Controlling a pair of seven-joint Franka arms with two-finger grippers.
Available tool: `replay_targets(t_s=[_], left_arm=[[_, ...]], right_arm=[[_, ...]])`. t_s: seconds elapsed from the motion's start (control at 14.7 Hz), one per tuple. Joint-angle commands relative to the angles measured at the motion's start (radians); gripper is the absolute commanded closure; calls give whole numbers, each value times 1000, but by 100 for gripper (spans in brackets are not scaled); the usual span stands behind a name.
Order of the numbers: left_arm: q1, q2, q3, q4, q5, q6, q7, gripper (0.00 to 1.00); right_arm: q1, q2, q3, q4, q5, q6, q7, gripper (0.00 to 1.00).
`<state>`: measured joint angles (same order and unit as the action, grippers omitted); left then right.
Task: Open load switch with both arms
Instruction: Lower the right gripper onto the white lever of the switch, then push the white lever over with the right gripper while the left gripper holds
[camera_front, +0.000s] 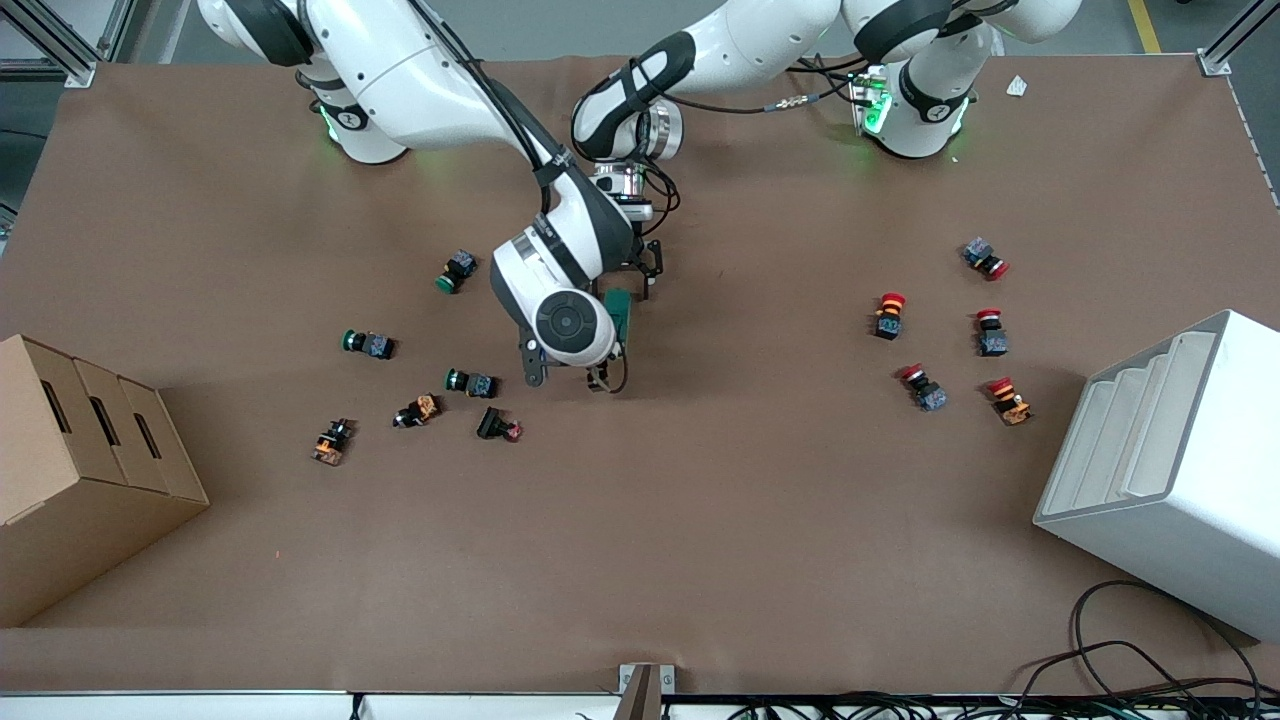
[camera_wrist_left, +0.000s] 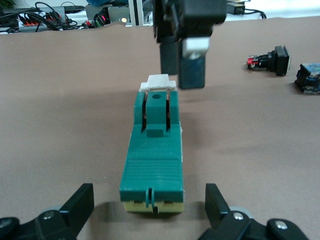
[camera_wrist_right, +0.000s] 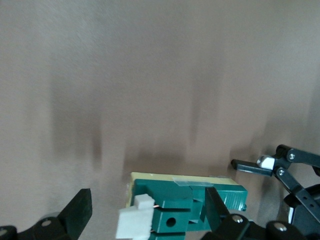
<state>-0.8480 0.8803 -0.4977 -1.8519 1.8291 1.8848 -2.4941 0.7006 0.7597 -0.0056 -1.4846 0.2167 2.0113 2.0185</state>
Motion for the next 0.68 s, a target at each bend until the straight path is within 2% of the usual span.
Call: replay_targets(t_s=[0.0,0.27,0.61], left_arm=[[-16,11,11,0,27,-7,-19,1],[-17,11,16,-22,52,-7,-19,1],[-19,9,19,-35,75,-9,-25,1]], right_arm=[[20,21,-10,15,26,-3,17,0],[20,13,-7,33,56,-38,16,0],[22,13,12,115,56,-199,14,0]])
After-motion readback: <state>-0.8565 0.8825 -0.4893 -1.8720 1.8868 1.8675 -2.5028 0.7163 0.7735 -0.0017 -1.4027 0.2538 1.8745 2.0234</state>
